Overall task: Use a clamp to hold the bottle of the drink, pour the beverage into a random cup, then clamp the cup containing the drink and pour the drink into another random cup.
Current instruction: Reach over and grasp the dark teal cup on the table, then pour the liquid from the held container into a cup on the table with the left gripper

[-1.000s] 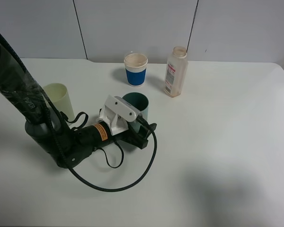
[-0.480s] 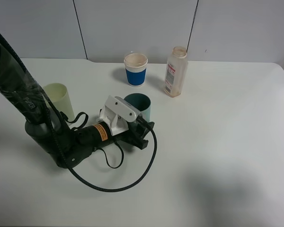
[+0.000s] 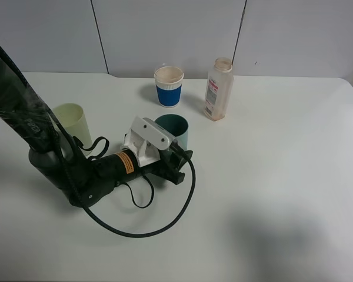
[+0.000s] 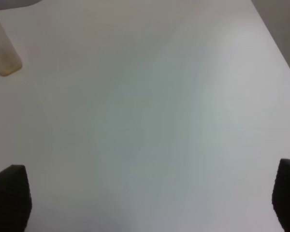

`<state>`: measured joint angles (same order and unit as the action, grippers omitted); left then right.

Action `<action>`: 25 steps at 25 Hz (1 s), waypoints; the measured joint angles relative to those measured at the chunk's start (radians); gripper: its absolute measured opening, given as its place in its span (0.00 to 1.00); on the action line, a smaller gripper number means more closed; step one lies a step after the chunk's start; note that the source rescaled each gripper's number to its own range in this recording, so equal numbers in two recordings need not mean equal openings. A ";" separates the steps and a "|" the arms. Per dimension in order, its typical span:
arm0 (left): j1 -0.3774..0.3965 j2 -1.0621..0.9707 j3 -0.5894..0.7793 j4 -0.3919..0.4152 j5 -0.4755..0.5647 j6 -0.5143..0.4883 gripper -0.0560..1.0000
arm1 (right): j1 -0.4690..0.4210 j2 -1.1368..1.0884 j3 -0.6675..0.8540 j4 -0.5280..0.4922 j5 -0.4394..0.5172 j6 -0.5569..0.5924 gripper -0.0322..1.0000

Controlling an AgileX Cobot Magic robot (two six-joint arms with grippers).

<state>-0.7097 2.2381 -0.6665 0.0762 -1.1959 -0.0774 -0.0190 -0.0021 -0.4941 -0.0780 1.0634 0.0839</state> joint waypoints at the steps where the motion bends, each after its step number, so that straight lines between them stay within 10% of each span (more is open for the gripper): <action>1: 0.000 -0.002 0.000 0.005 0.000 0.000 0.05 | 0.000 0.000 0.000 0.000 0.000 0.000 1.00; 25: 0.022 -0.265 0.067 0.016 0.063 -0.026 0.05 | 0.000 0.000 0.000 0.000 0.000 0.000 1.00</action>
<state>-0.6881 1.9729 -0.5994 0.0921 -1.1328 -0.1031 -0.0190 -0.0021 -0.4941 -0.0780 1.0634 0.0839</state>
